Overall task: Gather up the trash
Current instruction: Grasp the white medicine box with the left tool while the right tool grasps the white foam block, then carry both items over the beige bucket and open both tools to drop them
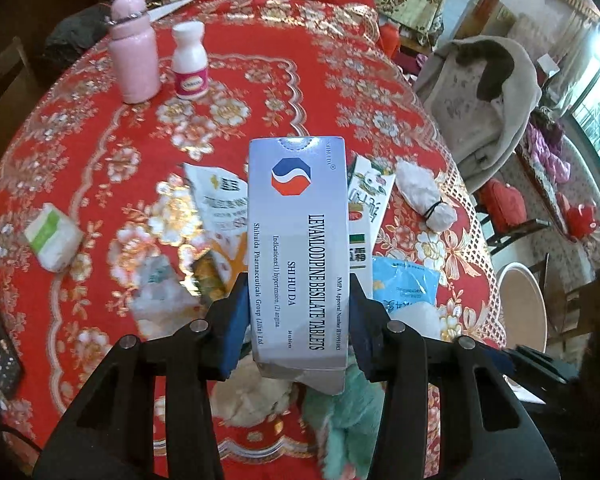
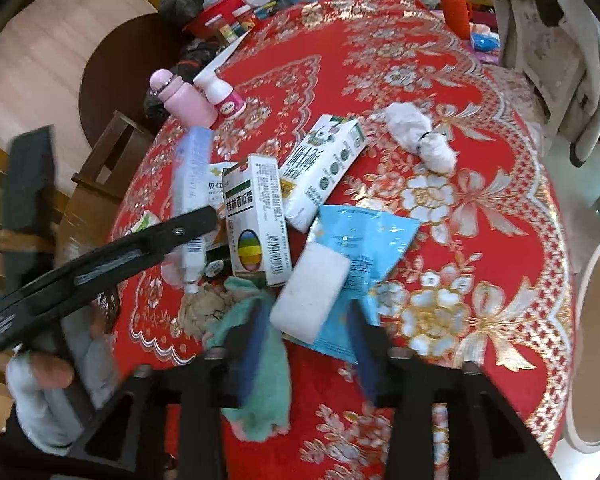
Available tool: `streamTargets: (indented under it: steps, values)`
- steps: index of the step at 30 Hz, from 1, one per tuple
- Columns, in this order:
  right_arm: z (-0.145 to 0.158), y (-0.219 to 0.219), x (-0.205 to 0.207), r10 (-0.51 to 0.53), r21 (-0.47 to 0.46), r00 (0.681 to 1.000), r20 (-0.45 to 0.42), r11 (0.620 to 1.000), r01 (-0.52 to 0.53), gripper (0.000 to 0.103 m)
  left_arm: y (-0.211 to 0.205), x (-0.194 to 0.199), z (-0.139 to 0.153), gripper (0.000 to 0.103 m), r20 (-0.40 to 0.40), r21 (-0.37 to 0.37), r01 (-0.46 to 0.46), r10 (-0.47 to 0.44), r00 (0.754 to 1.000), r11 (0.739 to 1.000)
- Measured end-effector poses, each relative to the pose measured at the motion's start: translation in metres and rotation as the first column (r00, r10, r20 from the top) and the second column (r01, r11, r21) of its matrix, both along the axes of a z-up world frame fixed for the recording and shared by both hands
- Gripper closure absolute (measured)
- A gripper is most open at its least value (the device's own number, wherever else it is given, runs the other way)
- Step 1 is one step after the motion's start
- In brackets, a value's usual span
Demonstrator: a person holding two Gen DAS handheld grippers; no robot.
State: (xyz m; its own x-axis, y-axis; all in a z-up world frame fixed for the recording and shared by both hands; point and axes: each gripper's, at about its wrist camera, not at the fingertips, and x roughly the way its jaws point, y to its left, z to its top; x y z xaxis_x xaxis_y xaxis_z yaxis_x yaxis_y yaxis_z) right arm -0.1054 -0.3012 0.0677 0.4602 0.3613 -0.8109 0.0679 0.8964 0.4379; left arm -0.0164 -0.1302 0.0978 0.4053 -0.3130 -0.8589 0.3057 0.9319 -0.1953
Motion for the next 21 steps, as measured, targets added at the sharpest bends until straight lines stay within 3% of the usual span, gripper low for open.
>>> streamTargets:
  steps: [5,6,9,16,21]
  values:
    - [-0.013,0.014,0.015,0.007,0.007,0.999,-0.041,1.000,-0.007,0.061,0.014,-0.008,0.009,0.060,0.008,-0.001,-0.012,0.012,1.000,1.000]
    - [-0.017,0.015,0.017,0.005,0.012,0.999,-0.050,1.000,-0.004,0.071,0.015,-0.010,0.009,0.060,0.008,-0.002,-0.010,0.010,1.000,1.000]
    - [-0.021,0.008,0.011,-0.026,0.054,0.999,-0.044,0.998,0.029,0.075,0.014,-0.015,0.011,0.060,0.016,-0.003,0.002,-0.002,1.000,1.000]
    - [0.009,-0.021,-0.014,-0.081,0.064,0.996,0.043,0.995,0.078,0.077,-0.016,-0.025,0.021,0.060,0.032,-0.019,0.080,-0.080,0.996,0.997]
    - [0.028,-0.054,-0.040,-0.164,0.002,0.983,0.079,0.986,0.164,0.077,-0.058,-0.038,0.027,0.060,0.041,-0.032,0.175,-0.174,0.984,0.984]
